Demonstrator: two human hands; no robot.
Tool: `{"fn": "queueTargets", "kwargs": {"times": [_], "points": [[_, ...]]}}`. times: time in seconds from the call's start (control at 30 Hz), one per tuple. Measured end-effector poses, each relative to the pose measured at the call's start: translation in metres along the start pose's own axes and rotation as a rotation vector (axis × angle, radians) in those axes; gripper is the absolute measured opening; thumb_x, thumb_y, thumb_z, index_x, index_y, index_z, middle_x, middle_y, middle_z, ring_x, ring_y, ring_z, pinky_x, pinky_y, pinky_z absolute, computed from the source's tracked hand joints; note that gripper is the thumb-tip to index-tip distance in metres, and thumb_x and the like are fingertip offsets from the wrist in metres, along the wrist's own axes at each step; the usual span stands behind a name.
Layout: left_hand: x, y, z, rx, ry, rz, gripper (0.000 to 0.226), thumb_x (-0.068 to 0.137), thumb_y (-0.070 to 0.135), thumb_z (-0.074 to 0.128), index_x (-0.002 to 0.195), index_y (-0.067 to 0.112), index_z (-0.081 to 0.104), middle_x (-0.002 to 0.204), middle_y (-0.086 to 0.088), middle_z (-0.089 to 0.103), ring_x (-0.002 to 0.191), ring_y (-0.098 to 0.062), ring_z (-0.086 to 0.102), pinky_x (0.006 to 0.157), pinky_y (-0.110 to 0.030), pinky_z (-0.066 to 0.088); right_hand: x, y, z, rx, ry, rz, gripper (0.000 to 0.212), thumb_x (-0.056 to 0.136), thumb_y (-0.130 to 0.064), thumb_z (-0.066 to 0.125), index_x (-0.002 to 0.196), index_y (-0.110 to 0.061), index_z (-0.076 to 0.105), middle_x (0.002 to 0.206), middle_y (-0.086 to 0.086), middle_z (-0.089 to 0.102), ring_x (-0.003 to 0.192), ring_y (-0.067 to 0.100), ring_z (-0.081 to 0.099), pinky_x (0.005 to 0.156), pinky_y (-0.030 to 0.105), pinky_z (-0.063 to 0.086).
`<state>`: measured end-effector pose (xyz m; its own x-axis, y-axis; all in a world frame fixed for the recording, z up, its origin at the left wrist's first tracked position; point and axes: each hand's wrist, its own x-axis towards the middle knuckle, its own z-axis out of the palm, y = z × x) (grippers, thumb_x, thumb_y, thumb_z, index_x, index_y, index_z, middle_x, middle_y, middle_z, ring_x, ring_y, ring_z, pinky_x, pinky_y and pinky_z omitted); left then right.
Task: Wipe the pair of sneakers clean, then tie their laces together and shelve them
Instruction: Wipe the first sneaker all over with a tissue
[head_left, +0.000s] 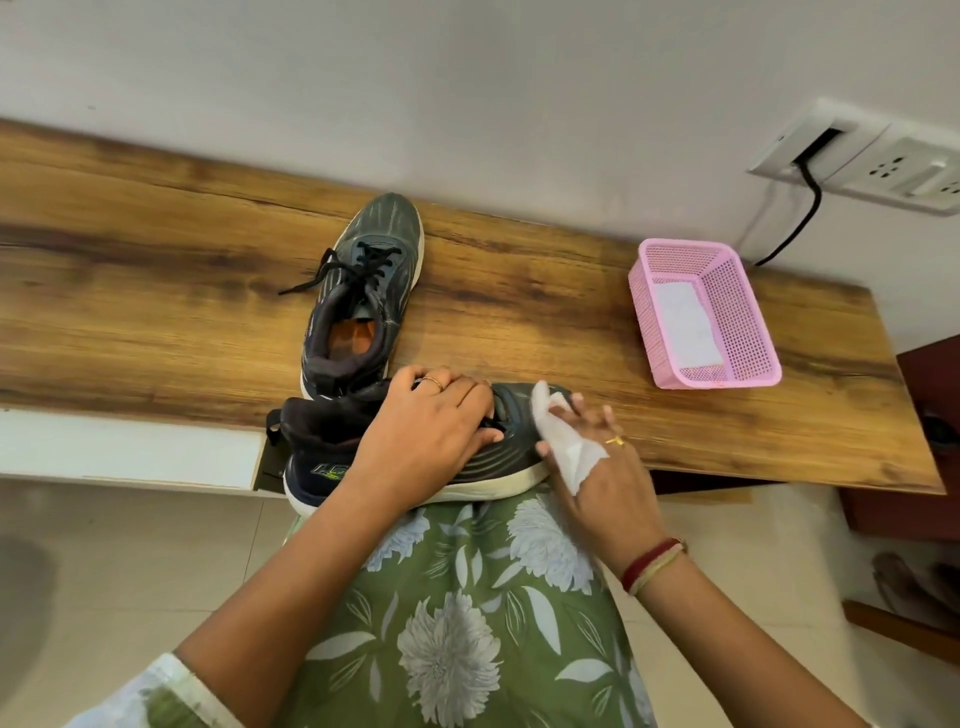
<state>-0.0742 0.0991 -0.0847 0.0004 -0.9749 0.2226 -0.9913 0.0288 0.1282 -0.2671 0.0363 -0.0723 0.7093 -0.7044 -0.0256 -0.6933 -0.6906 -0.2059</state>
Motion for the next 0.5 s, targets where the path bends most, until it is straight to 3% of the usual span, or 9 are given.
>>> {"fn": "queueTargets", "kwargs": {"times": [0.13,0.27,0.37,0.5], "points": [[-0.002,0.0,0.002,0.021,0.009,0.017,0.039,0.092,0.049,0.036,0.097,0.017,0.057,0.101,0.001,0.066,0.093,-0.021,0.059,0.081,-0.039,0.039,-0.006,-0.01,0.006,0.045,-0.006,0.005,0.064,0.1,-0.048,0.02,0.134,-0.001,0.047,0.137,0.012,0.05,0.134,0.015,0.034,0.116,0.027,0.012],[0.0,0.0,0.002,0.024,0.016,0.013,0.038,0.091,0.049,0.036,0.093,0.018,0.057,0.097,0.002,0.066,0.09,-0.021,0.059,0.079,-0.039,0.04,-0.003,-0.005,0.006,0.087,0.017,0.052,0.069,0.099,-0.052,0.013,0.136,-0.004,0.047,0.14,0.009,0.047,0.136,0.012,0.03,0.116,0.029,0.013],[0.001,-0.001,0.002,0.038,0.004,0.022,0.039,0.091,0.049,0.034,0.091,0.018,0.057,0.091,0.002,0.065,0.088,-0.021,0.059,0.076,-0.039,0.044,-0.007,-0.014,0.009,0.171,-0.007,0.043,0.069,0.098,-0.054,0.018,0.138,-0.004,0.043,0.142,0.007,0.043,0.135,0.006,0.025,0.115,0.022,0.011],[0.002,0.0,0.002,0.032,0.016,0.011,0.038,0.091,0.05,0.034,0.089,0.019,0.056,0.09,0.003,0.065,0.088,-0.02,0.059,0.077,-0.039,0.043,0.0,0.0,-0.007,0.08,-0.013,-0.012,0.068,0.099,-0.05,0.013,0.129,-0.005,0.053,0.129,0.012,0.058,0.125,0.021,0.05,0.114,0.024,0.015]]}}
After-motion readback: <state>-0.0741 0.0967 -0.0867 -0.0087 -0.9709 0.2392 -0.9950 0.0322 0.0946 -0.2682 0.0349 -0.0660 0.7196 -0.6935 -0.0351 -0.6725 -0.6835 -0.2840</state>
